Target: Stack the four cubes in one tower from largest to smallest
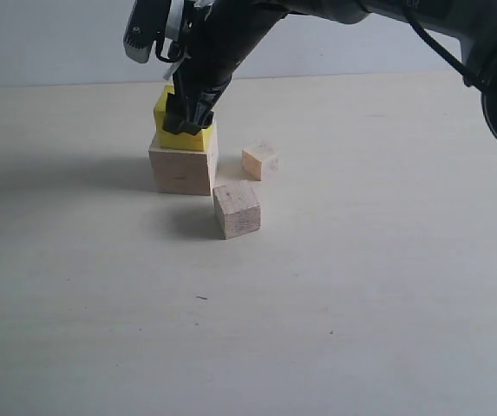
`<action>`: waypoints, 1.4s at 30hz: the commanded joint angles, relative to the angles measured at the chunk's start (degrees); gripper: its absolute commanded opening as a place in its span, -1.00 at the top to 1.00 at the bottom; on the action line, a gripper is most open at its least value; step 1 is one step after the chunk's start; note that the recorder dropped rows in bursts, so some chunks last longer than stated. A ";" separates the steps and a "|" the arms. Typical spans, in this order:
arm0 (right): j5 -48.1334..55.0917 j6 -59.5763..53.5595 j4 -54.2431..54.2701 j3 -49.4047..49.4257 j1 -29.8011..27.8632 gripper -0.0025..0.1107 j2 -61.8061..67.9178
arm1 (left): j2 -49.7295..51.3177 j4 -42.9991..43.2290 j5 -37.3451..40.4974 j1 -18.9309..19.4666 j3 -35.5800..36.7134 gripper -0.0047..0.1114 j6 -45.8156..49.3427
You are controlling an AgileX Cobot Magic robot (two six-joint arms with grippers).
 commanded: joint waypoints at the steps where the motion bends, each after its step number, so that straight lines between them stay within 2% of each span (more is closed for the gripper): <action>1: 0.18 1.17 0.77 -0.47 -0.14 -0.42 -0.68 | 0.22 -0.04 -0.76 -0.19 0.05 0.92 0.95; 8: 3.87 9.85 0.39 -0.47 -0.14 -0.40 -6.96 | 0.22 -0.04 -0.76 -0.19 0.05 0.92 1.16; 12: 3.87 18.03 -1.12 -0.47 -0.14 -0.24 -11.32 | 0.22 -0.04 -0.76 -0.19 0.05 0.92 1.16; 15: 6.20 23.35 -1.12 -0.47 -0.14 0.08 -14.13 | 0.22 -0.04 -0.76 -0.19 0.05 0.92 1.16; 21: 14.51 33.27 -5.16 -0.47 -0.14 0.93 -16.46 | 0.22 -0.39 -0.76 -0.19 0.05 0.92 1.16; 25: 17.97 41.32 -8.72 1.03 -0.14 0.96 -16.46 | 0.22 -0.51 -0.76 -0.19 0.05 0.92 1.16; 30: 16.73 49.21 -8.99 5.85 0.53 0.96 -17.83 | 0.22 -0.63 -0.76 -0.19 0.05 0.92 1.16; 39: 0.85 62.39 -9.70 27.88 0.77 0.96 -29.99 | 0.22 -0.71 -1.64 -0.19 0.05 0.92 1.16; 42: 0.88 62.39 -9.81 34.17 0.77 0.96 -31.08 | 0.22 -1.42 -3.65 -0.19 0.29 0.92 1.16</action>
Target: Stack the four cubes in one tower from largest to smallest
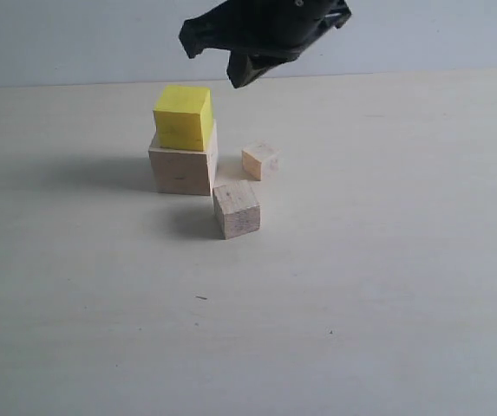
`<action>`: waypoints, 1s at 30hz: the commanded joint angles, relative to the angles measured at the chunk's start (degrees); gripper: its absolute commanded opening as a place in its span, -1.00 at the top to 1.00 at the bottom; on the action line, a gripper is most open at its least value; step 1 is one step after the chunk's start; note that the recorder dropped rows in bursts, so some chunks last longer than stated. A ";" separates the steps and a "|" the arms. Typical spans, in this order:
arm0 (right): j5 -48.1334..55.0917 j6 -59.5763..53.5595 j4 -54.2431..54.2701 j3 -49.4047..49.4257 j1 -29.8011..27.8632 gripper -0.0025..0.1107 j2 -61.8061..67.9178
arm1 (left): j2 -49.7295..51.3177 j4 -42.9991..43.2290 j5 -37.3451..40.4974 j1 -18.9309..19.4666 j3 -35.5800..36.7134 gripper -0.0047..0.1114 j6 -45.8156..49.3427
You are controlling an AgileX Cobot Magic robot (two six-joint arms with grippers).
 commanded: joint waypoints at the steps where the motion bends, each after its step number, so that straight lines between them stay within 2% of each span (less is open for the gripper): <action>1: -1.81 1.40 -0.53 9.07 0.06 0.96 -1.85 | 0.22 -1.38 -3.68 -0.19 0.29 0.92 0.24; 7: -5.25 1.40 -0.63 15.61 0.06 0.96 0.50 | 0.45 -1.78 -8.03 -0.19 0.56 0.92 0.24; 14: -9.08 1.40 -0.63 16.05 0.06 0.96 2.21 | 2.28 -1.78 -9.69 -0.05 0.56 0.92 0.24; 16: -9.08 1.40 -0.63 16.05 0.06 0.96 2.21 | 3.38 -1.47 -12.41 -0.05 0.56 0.92 0.24; 21: -5.63 1.40 -0.65 16.05 0.06 0.96 2.21 | 8.41 -0.88 -27.35 0.58 0.45 0.92 0.39; 25: -0.76 1.40 -0.65 16.05 0.06 0.96 2.21 | 13.92 -1.77 -35.62 3.97 -2.05 0.92 -2.21; 29: 0.53 1.40 -0.55 16.05 0.06 0.96 1.24 | 21.99 -2.25 -35.76 9.35 -8.61 0.92 -3.83; 30: 0.53 1.40 -0.51 16.05 0.06 0.96 0.02 | 26.82 -3.52 -34.70 11.06 -12.68 0.92 -3.83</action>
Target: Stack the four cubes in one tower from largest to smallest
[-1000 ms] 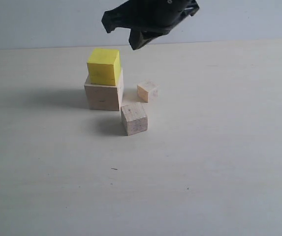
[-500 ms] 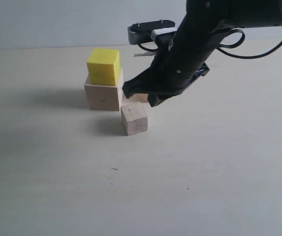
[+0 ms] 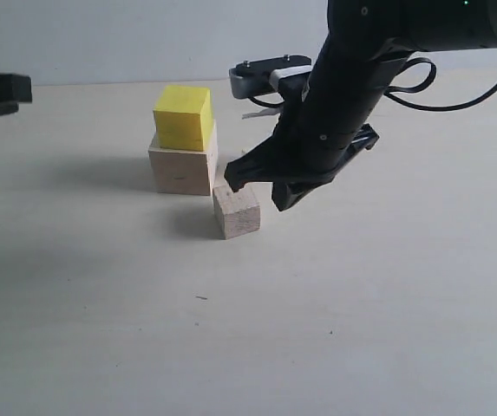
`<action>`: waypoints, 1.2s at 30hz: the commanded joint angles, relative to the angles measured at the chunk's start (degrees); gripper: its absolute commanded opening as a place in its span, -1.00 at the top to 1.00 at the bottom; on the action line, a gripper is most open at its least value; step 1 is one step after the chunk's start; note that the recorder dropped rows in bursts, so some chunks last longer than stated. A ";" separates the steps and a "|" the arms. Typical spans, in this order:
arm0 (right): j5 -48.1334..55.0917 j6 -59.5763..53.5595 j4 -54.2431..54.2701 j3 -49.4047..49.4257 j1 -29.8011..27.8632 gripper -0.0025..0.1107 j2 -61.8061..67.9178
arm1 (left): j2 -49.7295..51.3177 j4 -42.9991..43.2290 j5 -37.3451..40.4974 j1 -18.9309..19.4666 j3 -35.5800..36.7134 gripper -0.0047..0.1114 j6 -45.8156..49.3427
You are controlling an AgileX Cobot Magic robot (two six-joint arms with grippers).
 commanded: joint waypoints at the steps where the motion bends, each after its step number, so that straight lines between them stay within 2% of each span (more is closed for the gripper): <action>1: 0.81 0.00 -0.18 0.26 0.06 0.96 -3.00 | 11.39 -2.55 -0.66 5.16 -9.69 0.92 -1.27; 3: 2.07 0.00 -0.30 0.26 0.06 0.96 -5.26 | 18.83 -6.07 2.56 5.84 -16.39 0.92 1.85; 4: 3.76 0.00 -0.30 0.26 0.06 0.96 -7.01 | 23.75 -10.69 5.78 5.84 -21.10 0.92 7.62; 5: 4.57 0.00 -0.30 0.26 0.06 0.96 -7.72 | 25.66 -14.20 7.14 5.84 -22.91 0.92 11.54; 7: 6.38 0.00 -0.30 0.30 0.06 0.96 -11.02 | 34.29 -30.08 15.30 7.79 -30.84 0.92 25.82; 12: 7.84 0.00 -0.30 0.30 0.06 0.96 -16.78 | 45.18 -52.51 26.40 13.95 -40.24 0.92 44.88; 15: 8.48 0.00 -0.30 0.30 0.06 0.96 -19.56 | 51.40 -54.41 30.25 16.22 -45.65 0.92 46.11; 18: 8.62 0.00 -0.30 0.30 0.06 0.96 -20.79 | 55.77 -57.31 33.87 16.32 -49.11 0.92 48.77; 23: 10.18 1.58 -0.07 0.30 0.06 0.96 -21.62 | 62.62 -64.78 36.75 14.50 -54.18 0.92 52.05; 30: 12.66 2.79 -0.07 0.30 0.06 0.96 -21.80 | 69.58 -66.72 40.28 11.52 -62.71 0.92 52.30; 36: 14.67 3.04 -0.07 0.30 0.06 0.96 -21.80 | 74.70 -67.24 42.47 10.88 -69.51 0.92 52.09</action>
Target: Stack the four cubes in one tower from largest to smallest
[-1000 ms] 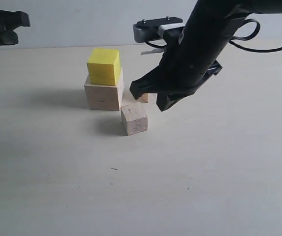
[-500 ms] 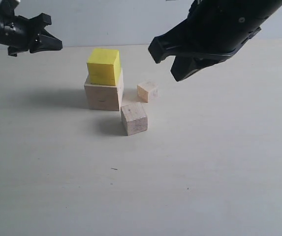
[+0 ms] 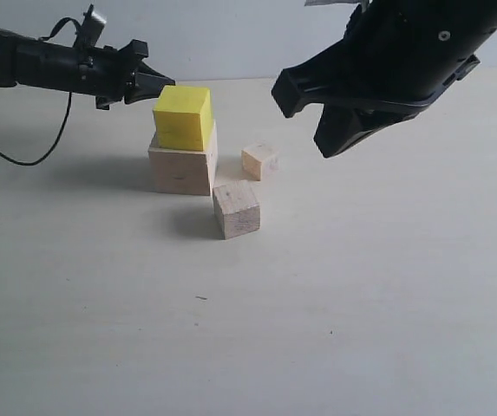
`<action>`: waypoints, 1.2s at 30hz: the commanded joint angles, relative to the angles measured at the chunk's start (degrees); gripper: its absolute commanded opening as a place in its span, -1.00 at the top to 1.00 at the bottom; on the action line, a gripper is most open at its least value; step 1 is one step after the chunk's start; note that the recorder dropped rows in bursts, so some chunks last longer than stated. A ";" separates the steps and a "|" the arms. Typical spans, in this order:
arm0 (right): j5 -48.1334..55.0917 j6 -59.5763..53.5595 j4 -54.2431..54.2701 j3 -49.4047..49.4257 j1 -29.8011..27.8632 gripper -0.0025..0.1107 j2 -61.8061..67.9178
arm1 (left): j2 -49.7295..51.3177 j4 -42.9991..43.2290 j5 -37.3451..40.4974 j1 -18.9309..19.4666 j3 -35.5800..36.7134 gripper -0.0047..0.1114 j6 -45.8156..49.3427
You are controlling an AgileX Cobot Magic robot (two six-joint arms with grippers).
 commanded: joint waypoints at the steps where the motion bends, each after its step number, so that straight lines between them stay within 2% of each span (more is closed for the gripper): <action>1: 1.38 0.28 -0.06 0.07 0.06 0.96 -0.82 | 3.07 -1.18 1.66 -0.23 -3.98 0.92 0.20; 23: -0.57 2.37 -0.37 0.07 0.06 0.96 -3.64 | 5.55 -0.43 10.49 -0.26 -4.96 0.92 0.34; 36: -1.42 2.37 -0.37 0.07 0.06 0.96 -5.23 | 5.55 0.72 12.99 -0.26 -3.47 0.92 0.34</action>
